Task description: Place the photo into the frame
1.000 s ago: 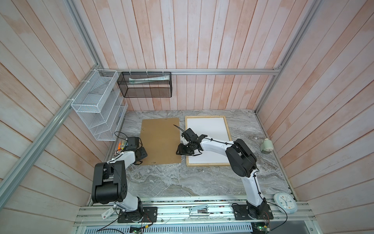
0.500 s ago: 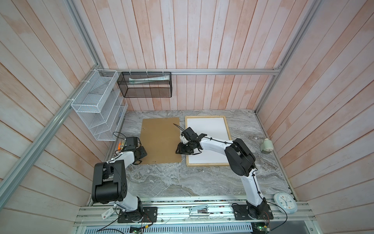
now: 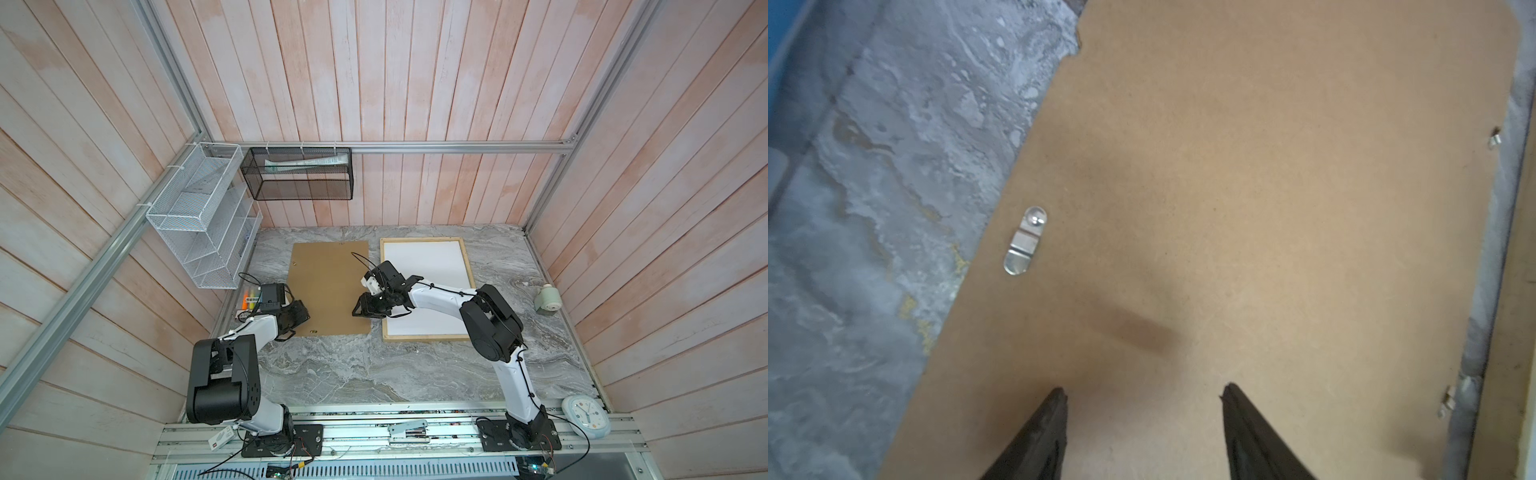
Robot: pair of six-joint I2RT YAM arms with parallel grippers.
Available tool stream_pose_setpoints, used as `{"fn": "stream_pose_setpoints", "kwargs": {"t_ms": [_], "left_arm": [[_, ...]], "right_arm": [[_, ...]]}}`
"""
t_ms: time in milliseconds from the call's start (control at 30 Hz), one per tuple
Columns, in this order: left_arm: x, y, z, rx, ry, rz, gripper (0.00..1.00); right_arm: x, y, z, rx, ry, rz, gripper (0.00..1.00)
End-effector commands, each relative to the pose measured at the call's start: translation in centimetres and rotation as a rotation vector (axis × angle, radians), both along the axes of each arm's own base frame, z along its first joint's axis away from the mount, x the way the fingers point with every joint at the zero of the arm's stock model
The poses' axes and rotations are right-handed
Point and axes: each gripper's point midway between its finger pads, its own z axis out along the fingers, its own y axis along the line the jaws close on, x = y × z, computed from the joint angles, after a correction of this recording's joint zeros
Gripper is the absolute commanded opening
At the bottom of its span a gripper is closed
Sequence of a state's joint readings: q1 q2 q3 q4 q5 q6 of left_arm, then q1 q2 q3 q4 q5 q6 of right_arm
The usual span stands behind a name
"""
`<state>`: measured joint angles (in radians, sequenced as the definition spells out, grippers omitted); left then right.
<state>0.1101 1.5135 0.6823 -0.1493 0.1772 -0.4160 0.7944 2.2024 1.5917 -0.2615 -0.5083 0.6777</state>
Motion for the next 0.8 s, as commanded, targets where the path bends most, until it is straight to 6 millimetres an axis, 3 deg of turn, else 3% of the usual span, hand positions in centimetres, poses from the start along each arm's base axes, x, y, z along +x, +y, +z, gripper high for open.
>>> {"fn": "stream_pose_setpoints", "kwargs": {"t_ms": [0, 267, 467, 667, 767], "left_arm": [[-0.8, -0.5, -0.1, -0.018, 0.009, -0.004, 0.61], [0.0, 1.2, 1.7, 0.064, -0.023, 0.037, 0.64], [0.9, 2.2, 1.9, 0.104, -0.014, 0.061, 0.64], [0.5, 4.0, 2.4, 0.197, 0.008, 0.117, 0.66], [0.2, 4.9, 2.6, 0.239, 0.020, 0.142, 0.67]], "right_arm": [[0.0, 0.1, 1.0, 0.016, -0.018, 0.010, 0.47], [1.2, -2.6, -0.5, -0.144, -0.086, -0.063, 0.47], [1.7, -5.0, -1.9, -0.233, -0.121, -0.113, 0.47], [2.4, -8.3, -2.4, -0.280, -0.126, -0.160, 0.47], [2.4, -8.4, -2.2, -0.261, -0.127, -0.157, 0.47]]}}
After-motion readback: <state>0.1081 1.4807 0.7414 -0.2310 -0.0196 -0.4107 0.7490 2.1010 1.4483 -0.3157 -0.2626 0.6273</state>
